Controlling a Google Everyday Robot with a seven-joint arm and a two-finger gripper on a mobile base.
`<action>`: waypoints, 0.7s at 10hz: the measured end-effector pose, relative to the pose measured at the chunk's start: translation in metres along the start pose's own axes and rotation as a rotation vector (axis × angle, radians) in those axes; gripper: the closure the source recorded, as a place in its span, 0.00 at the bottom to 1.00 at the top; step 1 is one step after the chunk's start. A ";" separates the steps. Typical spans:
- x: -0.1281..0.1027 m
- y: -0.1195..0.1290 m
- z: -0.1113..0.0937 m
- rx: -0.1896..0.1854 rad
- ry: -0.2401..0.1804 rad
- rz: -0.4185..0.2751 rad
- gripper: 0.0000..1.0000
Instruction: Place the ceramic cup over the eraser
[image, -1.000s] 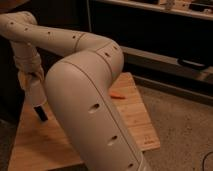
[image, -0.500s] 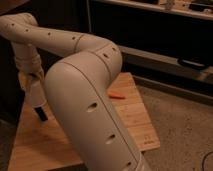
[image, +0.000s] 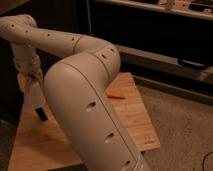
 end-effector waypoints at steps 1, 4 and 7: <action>0.000 0.002 0.001 0.003 -0.002 -0.013 1.00; 0.003 0.001 0.001 0.017 -0.016 -0.028 1.00; -0.001 -0.002 0.003 0.015 -0.032 -0.029 1.00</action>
